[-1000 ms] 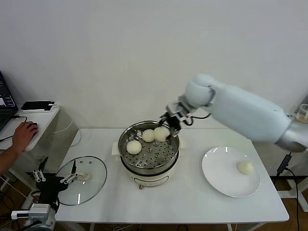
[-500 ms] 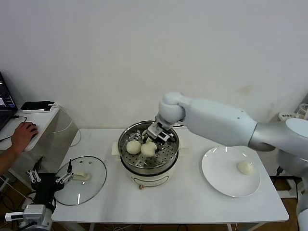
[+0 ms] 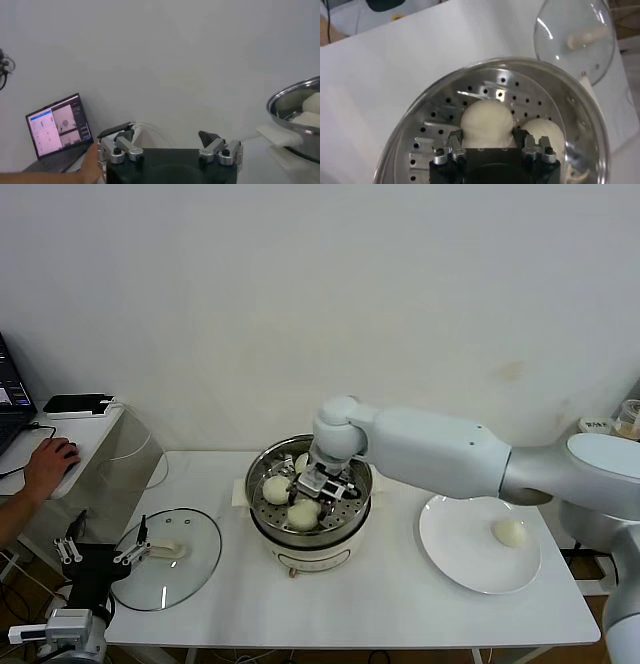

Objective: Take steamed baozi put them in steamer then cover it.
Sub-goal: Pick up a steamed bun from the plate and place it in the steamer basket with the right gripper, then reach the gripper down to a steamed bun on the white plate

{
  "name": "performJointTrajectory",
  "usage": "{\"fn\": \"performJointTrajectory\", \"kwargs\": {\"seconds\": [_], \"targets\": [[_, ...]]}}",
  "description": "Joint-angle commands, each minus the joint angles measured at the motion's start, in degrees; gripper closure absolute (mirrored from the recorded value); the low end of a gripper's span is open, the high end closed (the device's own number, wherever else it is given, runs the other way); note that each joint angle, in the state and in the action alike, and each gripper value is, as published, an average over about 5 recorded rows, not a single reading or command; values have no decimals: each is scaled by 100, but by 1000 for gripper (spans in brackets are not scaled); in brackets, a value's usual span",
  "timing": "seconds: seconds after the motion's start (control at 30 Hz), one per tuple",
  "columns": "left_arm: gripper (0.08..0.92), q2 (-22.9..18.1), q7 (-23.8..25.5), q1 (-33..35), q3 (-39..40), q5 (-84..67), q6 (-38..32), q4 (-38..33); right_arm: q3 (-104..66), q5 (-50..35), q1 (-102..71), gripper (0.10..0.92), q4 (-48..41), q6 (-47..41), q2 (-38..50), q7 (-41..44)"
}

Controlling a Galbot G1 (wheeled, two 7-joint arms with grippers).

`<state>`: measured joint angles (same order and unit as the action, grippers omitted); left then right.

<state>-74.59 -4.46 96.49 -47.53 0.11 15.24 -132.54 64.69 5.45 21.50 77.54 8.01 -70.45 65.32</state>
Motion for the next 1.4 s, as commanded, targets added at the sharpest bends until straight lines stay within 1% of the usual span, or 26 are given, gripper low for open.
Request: {"fn": "performJointTrajectory", "kwargs": {"seconds": [0.03,0.13,0.27,0.37,0.5,0.6,0.73,0.87,1.0,1.23,1.4], "targets": [[177,3,1,-6,7,0,3,-1,-5,-3,84,278,27,126,46,69],[177,7,1,-11,15,-2,3,-7,-224,-7,162,220,-17,126,158,150],[177,35,6,-4,27,-3,2,-19,-709,-101,340,204,-88,-32,396,423],[177,77,11,-4,35,-13,7,-37,-970,-205,486,203,-80,-470,705,509],[177,143,14,-23,38,-50,17,-43,-977,-347,741,202,22,-1197,1395,499],[177,189,14,-31,65,-71,12,-34,-876,-479,824,203,225,-1700,2120,486],[177,240,13,-83,141,-82,12,-10,-951,-376,543,203,486,-2009,3169,451],[177,314,14,-142,262,-74,11,22,-1551,-31,-253,203,570,-1933,4109,514],[177,392,13,-186,376,-64,8,79,-2574,413,-1422,203,445,-1657,4553,668],[177,454,12,-191,523,-58,8,170,-4322,1115,-3324,203,-54,-1172,4653,769],[177,430,9,-154,559,-35,3,211,-5051,1557,-3970,203,-671,-888,4343,717]]}}
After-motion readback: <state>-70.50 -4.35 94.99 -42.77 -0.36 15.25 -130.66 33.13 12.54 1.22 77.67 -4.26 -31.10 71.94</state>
